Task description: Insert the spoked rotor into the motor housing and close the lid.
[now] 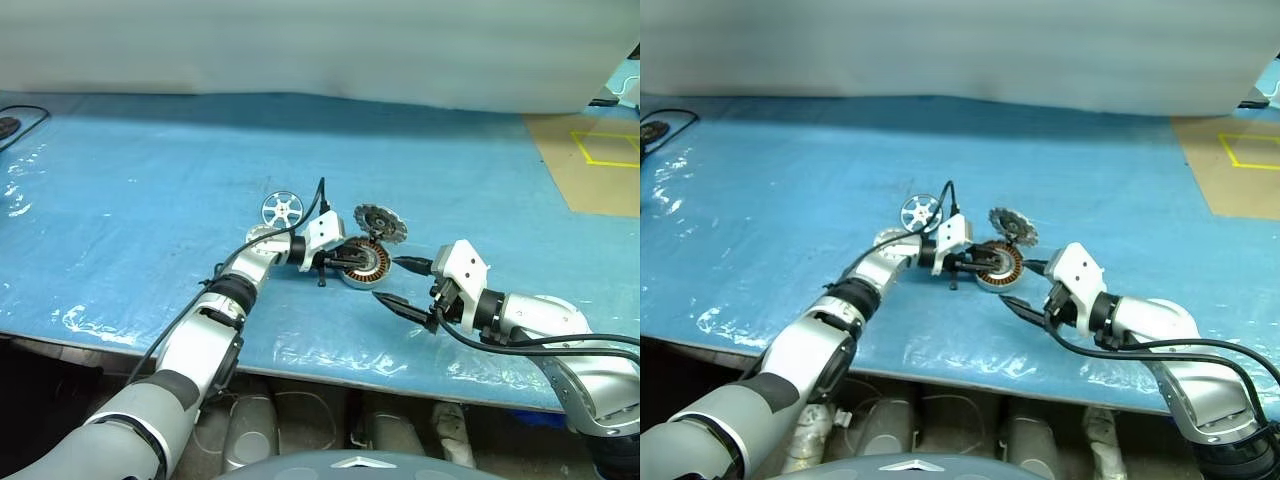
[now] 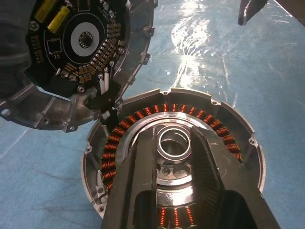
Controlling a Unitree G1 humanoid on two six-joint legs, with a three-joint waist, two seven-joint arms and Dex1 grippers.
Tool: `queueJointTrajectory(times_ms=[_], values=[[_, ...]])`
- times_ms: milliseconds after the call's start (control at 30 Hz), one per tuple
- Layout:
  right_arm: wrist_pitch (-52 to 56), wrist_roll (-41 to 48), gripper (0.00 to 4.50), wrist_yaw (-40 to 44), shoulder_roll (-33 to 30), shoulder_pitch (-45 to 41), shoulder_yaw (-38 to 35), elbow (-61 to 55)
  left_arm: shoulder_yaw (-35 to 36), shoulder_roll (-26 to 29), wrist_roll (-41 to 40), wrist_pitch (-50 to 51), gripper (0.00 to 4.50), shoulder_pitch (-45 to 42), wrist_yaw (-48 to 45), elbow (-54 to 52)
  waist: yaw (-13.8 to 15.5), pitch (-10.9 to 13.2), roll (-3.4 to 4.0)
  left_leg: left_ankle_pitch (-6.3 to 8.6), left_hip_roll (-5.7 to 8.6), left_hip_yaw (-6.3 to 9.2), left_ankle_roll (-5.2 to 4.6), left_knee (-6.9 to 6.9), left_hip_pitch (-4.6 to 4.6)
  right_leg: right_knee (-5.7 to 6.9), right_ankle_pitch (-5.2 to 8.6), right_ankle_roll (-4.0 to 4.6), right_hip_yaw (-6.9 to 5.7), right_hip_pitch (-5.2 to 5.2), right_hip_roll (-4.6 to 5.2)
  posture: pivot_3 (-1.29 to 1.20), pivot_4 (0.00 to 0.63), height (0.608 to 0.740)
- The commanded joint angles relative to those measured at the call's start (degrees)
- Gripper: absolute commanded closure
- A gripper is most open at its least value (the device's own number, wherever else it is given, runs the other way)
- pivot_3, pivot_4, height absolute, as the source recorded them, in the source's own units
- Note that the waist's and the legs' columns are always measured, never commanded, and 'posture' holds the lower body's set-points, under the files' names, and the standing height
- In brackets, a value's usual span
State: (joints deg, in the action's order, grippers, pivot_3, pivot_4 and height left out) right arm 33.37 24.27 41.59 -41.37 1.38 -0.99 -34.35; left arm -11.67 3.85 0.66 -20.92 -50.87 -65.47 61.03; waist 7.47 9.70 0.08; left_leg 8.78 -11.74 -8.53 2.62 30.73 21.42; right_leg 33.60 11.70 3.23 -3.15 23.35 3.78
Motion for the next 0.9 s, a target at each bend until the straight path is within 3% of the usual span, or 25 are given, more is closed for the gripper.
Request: queueJointTrajectory(times_ms=[33, 900], values=[[-1.4, -0.5, 0.8, 0.0, -0.1, 0.3, -0.3, -1.2, 0.1, -0.1, 0.8, 0.7, 3.78, -1.1, 1.3, 0.5, 0.0, 0.0, 0.0, 0.0, 0.0, 0.0, 0.0, 0.01, -0.01, 0.0, 0.0, 0.0, 0.0, -0.02, 0.0, 0.0, 0.15, 0.74], [-1.1, -2.3, 0.8, -0.5, 0.6, -0.8, 0.4, -0.7, -0.7, -0.1, 1.0, 2.2, 3.78, 0.5, -2.0, -1.1, 0.1, 0.0, 0.0, 0.0, 0.0, 0.0, -0.01, 0.02, -0.05, 0.0, 0.0, -0.01, 0.0, -0.05, 0.02, 0.0, 0.15, 0.74]])
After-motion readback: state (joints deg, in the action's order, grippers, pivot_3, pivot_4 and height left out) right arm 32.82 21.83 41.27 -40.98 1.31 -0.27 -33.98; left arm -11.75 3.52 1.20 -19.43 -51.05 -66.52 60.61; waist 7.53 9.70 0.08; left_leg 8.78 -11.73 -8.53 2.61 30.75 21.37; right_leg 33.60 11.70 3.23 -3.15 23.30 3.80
